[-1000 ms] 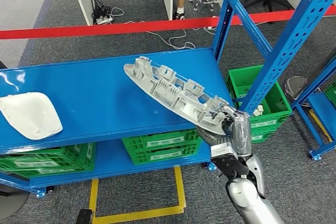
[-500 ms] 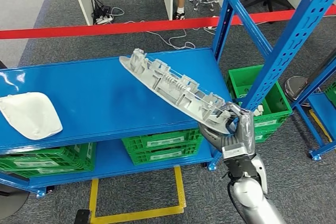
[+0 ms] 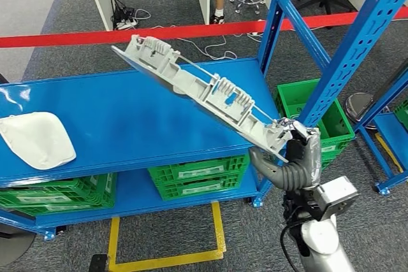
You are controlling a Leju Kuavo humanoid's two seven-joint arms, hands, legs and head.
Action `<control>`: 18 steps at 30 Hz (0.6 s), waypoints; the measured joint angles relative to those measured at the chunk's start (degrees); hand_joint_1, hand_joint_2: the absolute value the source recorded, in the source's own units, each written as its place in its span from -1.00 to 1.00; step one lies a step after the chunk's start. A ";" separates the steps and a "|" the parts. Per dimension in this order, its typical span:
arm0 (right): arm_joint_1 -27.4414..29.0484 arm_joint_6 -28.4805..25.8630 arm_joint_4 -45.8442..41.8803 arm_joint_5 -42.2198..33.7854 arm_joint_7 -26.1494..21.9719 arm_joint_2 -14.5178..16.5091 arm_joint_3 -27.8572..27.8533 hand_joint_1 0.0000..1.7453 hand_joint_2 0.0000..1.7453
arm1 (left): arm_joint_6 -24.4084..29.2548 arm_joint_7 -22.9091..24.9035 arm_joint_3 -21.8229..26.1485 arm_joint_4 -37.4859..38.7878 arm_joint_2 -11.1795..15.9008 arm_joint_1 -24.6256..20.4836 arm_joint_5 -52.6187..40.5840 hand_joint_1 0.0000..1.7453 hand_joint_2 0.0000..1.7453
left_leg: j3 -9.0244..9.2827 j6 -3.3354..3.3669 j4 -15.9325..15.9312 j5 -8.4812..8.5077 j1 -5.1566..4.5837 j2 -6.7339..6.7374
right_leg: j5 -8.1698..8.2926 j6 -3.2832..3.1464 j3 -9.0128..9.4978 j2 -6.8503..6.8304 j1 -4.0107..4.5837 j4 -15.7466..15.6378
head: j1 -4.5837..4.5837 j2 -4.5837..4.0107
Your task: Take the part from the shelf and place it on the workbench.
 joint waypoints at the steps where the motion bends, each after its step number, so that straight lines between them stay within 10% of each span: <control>1: 0.12 1.38 -0.41 -1.82 0.37 0.00 -0.07 1.00 1.00 | 0.01 0.08 0.03 0.00 0.00 0.00 0.22 -1.00 1.00 | 0.00 0.00 0.00 0.00 0.00 0.00 | 0.00 0.00 0.00 0.00 0.00 0.00 | 0.00 0.00; 18: 1.85 14.45 -6.17 -16.04 2.37 0.00 -3.19 1.00 1.00 | -0.58 0.75 0.11 0.00 0.71 0.05 1.66 -1.00 1.00 | 0.00 0.11 0.03 -0.08 -0.19 0.00 | 0.02 0.07 0.02 -0.01 -0.21 -0.04 | 0.00 0.00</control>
